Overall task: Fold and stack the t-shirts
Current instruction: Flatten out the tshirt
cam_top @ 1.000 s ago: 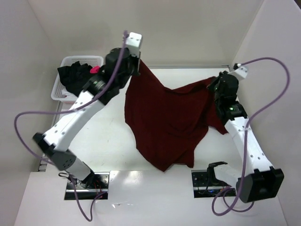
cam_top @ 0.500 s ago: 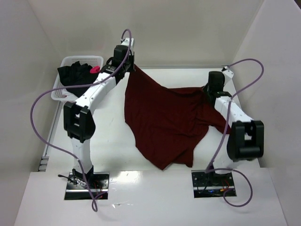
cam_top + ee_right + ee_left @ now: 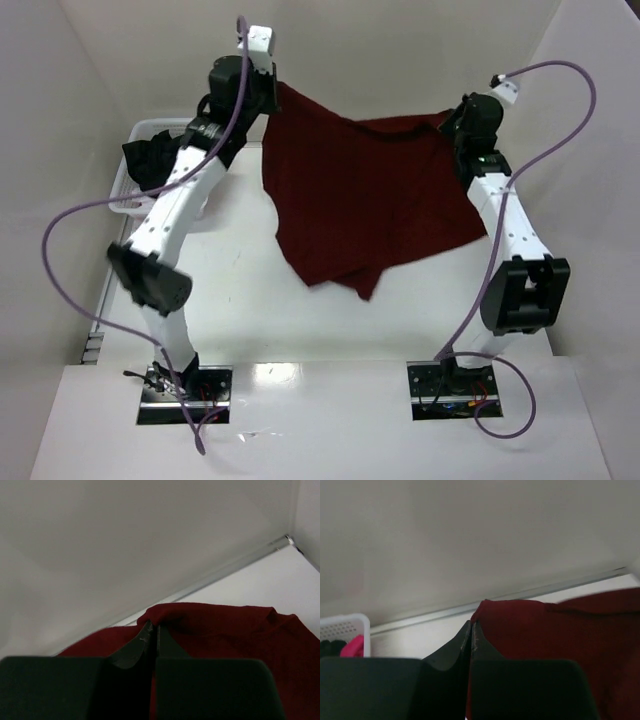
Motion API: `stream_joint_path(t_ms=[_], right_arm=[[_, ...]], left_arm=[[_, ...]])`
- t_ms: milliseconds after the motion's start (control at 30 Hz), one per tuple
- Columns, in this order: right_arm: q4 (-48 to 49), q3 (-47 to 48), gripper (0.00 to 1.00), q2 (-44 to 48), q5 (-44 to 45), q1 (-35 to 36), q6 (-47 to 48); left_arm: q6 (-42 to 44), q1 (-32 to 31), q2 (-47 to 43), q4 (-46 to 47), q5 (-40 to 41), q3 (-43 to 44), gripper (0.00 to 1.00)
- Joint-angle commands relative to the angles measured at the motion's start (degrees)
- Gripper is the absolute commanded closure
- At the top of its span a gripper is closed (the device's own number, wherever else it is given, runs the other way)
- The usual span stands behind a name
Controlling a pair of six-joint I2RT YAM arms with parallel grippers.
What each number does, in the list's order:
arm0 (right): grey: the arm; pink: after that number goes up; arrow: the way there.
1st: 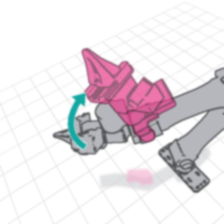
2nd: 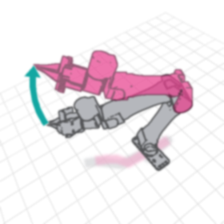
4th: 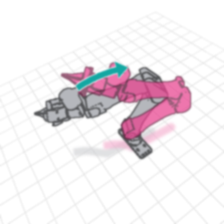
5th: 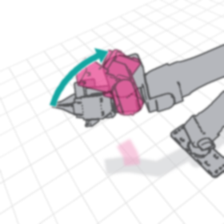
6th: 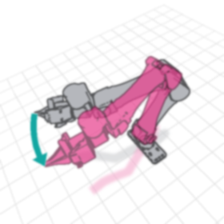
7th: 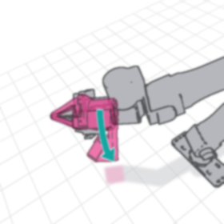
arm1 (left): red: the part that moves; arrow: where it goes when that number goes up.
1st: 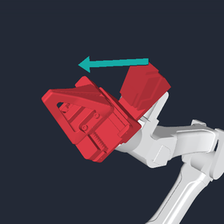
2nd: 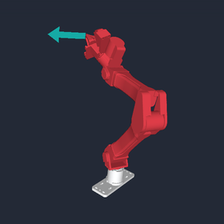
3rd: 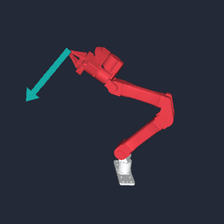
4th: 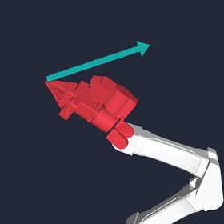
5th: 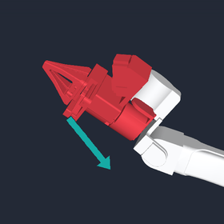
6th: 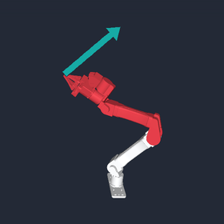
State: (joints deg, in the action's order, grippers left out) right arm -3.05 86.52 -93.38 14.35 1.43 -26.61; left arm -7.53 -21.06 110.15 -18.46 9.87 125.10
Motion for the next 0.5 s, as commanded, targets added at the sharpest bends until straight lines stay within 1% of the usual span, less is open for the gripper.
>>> stream_joint_path(t_ms=[0, 33, 100, 133, 167, 200, 233, 267, 300, 333, 400, 467], right_arm=[[2.87, 3.13, 1.0, 7.41, -4.76, -0.29, 1.03], [2.87, 3.13, 1.0, 8.99, -4.77, -0.29, 1.03], [2.35, 2.42, 1.0, 14.61, -4.77, 0.76, 1.9], [1.65, 1.73, 1.0, 16.81, -4.07, 1.9, 2.52], [1.64, 0.94, 1.0, 22.31, -3.28, 2.52, 2.53], [2.34, -0.03, 1.0, 25.5, -2.49, 2.52, 2.53], [2.35, -2.21, 1.0, 28.75, -2.48, 3.22, 3.05], [3.3, -3.02, 1.0, 31.83, -1.18, 3.23, 3.06], [2.44, -3.02, 1.0, 37.34, -1.17, 3.23, 3.06], [1.65, -3.55, 1.0, 39.57, -0.3, 3.23, 4.01], [-0.02, -4.34, 1.0, 44.92, 0.94, 3.23, 5.6], [-1.86, -5.05, 1.0, 47.23, 1.99, 3.23, 6.31]], left_arm=[[3.84, -2.4, -15.02, 4.55, 0.77, -4.05, 1.0], [3.84, -2.41, -20.88, 5.35, 0.24, -6.25, 1.0], [3.23, -2.41, -26.71, 5.98, 0.24, -10.64, 1.0], [3.22, -2.41, -31.87, 5.46, 0.24, -10.66, 1.0], [2.61, -2.41, -34.54, 4.75, 0.24, -11.45, 1.0], [2.61, -2.41, -37.35, 4.23, 0.24, -12.24, 1.0], [2.61, -2.41, -43.55, 4.22, 0.24, -15.47, 1.0], [2.0, -2.41, -46.66, 5.0, 0.24, -17.59, 1.0], [1.99, -2.41, -49.56, 6.23, 0.24, -19.35, 1.0], [1.47, -2.41, -54.2, 6.24, 0.76, -20.67, 1.0], [1.47, -2.41, -56.96, 5.55, 2.52, -21.3, 1.0], [1.47, -2.41, -58.64, 4.66, 3.57, -20.78, 1.0]])
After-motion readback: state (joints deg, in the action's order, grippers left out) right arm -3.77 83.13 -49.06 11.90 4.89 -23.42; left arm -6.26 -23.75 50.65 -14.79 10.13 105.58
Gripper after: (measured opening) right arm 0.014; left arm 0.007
